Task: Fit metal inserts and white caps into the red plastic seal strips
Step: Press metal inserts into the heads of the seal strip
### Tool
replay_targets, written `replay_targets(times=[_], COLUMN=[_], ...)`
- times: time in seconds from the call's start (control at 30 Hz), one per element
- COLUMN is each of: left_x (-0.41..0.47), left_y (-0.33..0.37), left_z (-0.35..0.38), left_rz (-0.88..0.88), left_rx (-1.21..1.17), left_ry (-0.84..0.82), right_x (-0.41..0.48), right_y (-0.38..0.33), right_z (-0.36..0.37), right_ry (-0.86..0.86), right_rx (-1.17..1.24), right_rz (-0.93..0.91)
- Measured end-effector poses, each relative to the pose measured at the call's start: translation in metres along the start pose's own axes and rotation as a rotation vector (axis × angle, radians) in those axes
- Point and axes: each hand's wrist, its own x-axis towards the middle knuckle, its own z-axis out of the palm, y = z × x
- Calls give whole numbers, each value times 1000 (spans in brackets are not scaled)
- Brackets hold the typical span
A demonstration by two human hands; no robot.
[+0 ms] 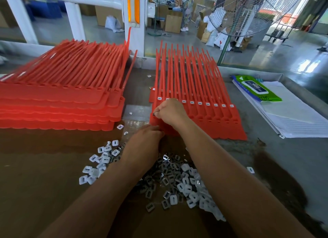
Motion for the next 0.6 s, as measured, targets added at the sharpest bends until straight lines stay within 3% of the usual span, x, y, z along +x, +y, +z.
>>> replay_targets(times=[0.6], left_x=[0], left_y=[-1], left_z=[3], left_rz=[-31], left_rx=[-48], left_ry=[-10], right_x=[-7], right_y=[-2], right_z=[-2], right_ry=[79], right_rx=[11], right_rz=[-62])
